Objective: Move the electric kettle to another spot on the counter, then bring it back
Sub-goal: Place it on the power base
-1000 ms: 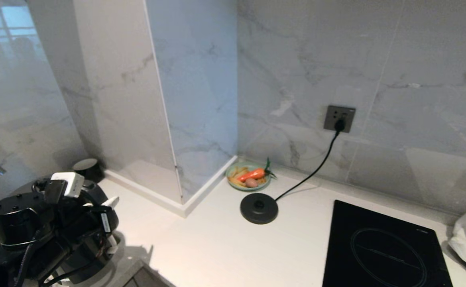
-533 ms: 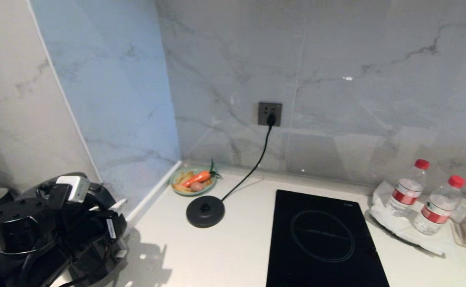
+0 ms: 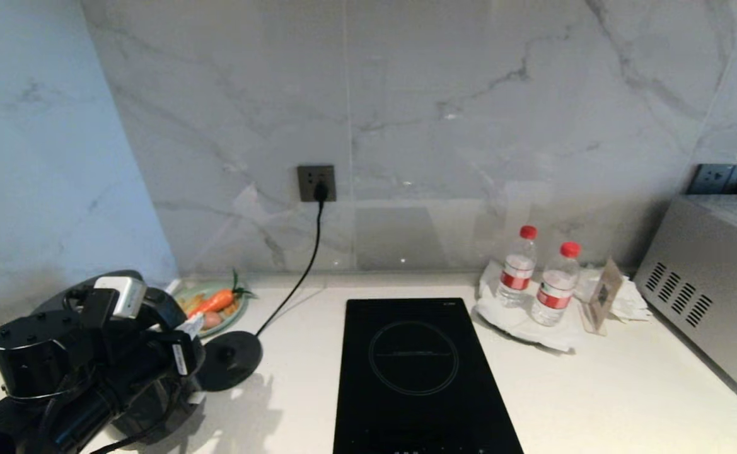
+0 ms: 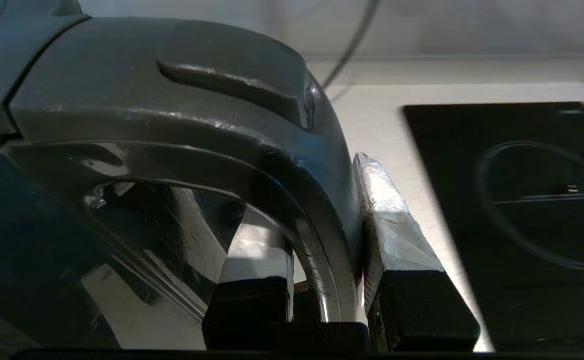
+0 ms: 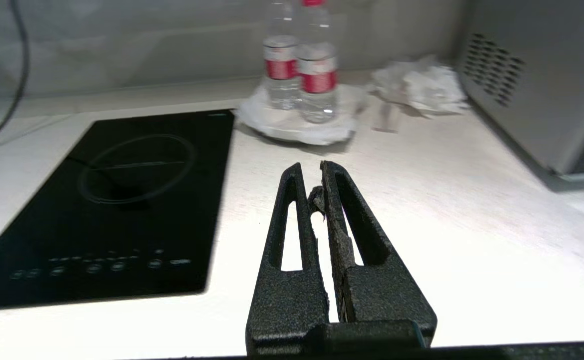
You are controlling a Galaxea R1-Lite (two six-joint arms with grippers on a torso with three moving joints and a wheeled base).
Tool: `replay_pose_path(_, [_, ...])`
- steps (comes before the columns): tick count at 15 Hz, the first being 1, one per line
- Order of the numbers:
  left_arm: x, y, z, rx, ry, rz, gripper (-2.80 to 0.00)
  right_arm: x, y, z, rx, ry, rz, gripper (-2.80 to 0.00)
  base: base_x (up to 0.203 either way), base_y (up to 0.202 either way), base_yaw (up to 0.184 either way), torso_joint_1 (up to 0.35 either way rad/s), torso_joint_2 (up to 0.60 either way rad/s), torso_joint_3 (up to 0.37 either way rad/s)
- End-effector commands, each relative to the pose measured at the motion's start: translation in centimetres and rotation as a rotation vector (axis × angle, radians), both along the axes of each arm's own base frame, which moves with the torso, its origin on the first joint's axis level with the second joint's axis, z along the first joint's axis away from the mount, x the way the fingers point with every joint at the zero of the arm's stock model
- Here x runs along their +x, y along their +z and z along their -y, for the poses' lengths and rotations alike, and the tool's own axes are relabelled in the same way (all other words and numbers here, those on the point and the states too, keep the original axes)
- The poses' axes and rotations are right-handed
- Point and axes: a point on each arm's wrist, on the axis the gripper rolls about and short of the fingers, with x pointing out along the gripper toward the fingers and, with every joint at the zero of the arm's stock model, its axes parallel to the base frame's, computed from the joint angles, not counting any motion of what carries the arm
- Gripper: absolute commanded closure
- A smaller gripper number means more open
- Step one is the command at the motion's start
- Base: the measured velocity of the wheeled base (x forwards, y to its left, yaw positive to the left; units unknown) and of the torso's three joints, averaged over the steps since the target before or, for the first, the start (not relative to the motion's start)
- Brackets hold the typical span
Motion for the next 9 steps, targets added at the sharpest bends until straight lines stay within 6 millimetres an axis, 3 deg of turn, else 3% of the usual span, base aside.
replay_pose_path(1, [0.5,0.0,0.2,-0.004,0.0,0.008,0.0,0.0,0.0,0.0,0.0,0.0,-0.001,0.0,0.003,0.001,-0.066,0.005,0.0,0.012])
replay_pose_path(6, [3.0,-0.1,0.9,-0.048,0.002,0.025,0.0,0.0,0.0,0.0,0.0,0.0,-0.001,0.0,0.0,0.0,0.0,0.0,0.0,0.0])
replay_pose_path(9, [4.7,-0.3,2.5,-0.054,0.034,0.048,0.0,0.0,0.0,0.0,0.0,0.0,0.0,0.0,0.0,0.0,0.0,0.0,0.0,0.0])
